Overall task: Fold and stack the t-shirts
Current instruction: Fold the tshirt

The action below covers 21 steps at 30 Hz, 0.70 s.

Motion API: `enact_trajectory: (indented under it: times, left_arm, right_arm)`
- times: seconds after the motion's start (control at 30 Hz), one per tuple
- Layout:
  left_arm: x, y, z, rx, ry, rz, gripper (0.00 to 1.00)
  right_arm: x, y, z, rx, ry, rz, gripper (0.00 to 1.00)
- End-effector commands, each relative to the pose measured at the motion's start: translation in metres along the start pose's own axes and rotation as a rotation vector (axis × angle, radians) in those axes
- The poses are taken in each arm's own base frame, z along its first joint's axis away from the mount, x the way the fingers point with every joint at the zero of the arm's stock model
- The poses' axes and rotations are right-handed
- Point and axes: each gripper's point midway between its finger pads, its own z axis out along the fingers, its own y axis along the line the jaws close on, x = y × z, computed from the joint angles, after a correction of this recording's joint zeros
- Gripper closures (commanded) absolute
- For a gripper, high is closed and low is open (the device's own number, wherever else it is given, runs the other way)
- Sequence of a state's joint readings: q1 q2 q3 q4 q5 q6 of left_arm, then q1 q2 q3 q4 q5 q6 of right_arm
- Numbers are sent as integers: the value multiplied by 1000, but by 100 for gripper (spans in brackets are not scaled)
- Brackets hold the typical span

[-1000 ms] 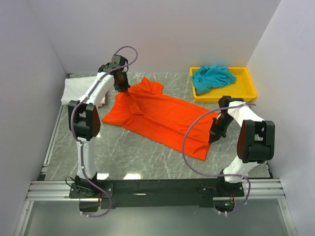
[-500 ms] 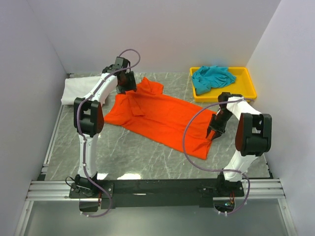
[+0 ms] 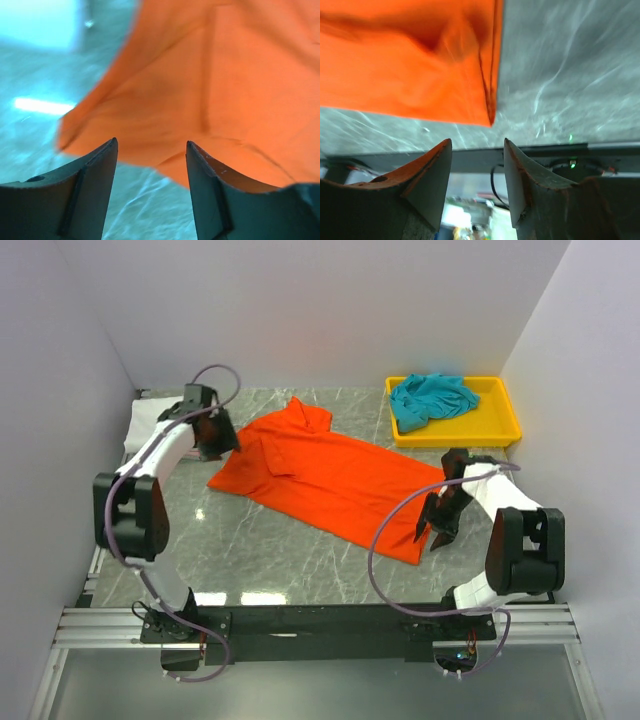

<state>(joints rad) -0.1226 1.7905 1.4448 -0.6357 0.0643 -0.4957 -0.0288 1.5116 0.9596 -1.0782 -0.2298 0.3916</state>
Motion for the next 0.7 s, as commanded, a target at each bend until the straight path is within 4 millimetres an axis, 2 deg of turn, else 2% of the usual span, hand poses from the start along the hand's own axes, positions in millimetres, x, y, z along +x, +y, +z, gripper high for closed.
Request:
enact_trajectory:
  times: [0.0,0.1,0.2,0.3,0.5,0.53,0.67]
  left_arm:
    - [9,15,-11,34,-22,-40,38]
    - [28,29,-7,22,26,-58,39]
    - [38,41,-2,20,48,-89,40]
    - [43,53,0,1,56,-105,40]
    - [54,63,3,-15,73,-101,42]
    - [52,70,4,-24,70,-122,42]
    - [54,74,5,-23,73,-132,42]
  right_arm:
    - [16,8,8,-11,-1,-18,48]
    - [23,7,18,5,13,-5,49]
    - [23,3,25,32,13,10,51]
    - [21,-1,32,52,12,27,52]
    - [18,-2,44,56,14,38,56]
    - [19,-3,46,63,17,39,57]
    - [20,-7,54,77,23,46,60]
